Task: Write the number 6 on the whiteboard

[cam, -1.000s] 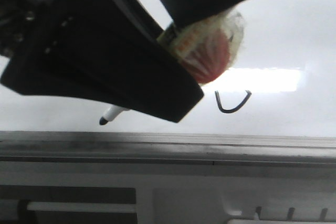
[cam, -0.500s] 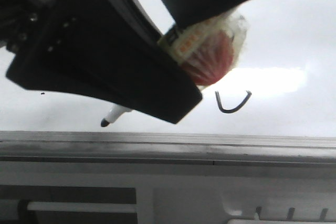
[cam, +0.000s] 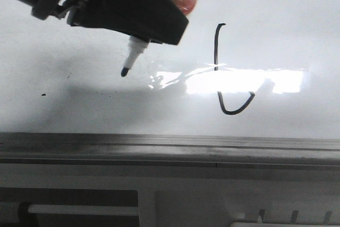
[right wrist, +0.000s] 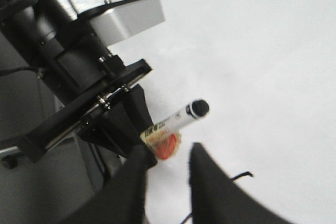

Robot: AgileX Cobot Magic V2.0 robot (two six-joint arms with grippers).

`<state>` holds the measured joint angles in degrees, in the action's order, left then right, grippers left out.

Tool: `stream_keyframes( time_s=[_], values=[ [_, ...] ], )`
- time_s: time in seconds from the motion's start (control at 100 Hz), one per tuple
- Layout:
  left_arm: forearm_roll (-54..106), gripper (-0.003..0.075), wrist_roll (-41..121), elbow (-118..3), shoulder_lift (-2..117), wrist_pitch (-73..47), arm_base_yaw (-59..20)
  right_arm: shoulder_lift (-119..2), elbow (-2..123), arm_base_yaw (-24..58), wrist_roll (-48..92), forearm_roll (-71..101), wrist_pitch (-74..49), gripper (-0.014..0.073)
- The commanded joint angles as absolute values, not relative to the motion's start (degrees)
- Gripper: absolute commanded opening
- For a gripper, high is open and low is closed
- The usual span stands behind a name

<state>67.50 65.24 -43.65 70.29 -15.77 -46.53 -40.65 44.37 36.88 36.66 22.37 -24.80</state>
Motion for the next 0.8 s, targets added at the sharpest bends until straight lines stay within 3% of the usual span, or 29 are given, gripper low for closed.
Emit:
stream_keyframes(
  time_s=[0.0,0.18,0.79],
  values=[
    [74.9,-0.0019,64.1,-44.7,70.0,-4.4,-48.3,-37.9,46.4,33.5,36.9,22.9,-22.5,-0.0062],
    [81.0,-0.0019,64.1,-44.7,73.5,9.2,-52.1,-36.9,46.4,29.7,36.9,22.9,-28.0,-0.0062],
    [95.4,-0.0019,64.1,-44.7,81.1,15.1,-52.3,-36.9,46.4,29.7,36.6,23.0,-31.7,-0.0062]
  ],
)
